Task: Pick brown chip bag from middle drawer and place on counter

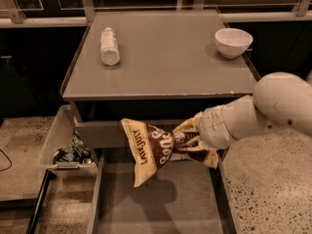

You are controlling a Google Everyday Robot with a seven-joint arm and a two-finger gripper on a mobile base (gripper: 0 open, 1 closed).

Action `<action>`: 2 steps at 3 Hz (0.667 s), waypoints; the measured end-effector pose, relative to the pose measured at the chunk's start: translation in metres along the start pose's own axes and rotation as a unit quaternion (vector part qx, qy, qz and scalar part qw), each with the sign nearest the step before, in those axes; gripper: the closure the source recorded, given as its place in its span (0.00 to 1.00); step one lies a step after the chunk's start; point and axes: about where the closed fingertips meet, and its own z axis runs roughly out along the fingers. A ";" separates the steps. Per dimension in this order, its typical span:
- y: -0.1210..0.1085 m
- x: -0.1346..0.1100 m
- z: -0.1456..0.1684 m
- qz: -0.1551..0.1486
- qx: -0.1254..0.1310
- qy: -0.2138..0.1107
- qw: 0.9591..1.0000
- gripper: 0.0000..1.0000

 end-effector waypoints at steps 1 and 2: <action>-0.035 -0.008 -0.063 0.008 0.050 0.018 0.999 1.00; -0.053 -0.011 -0.086 0.006 0.073 0.024 0.997 1.00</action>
Offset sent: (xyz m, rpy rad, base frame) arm 0.0118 -0.0232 0.0546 0.0128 -0.0589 -0.0663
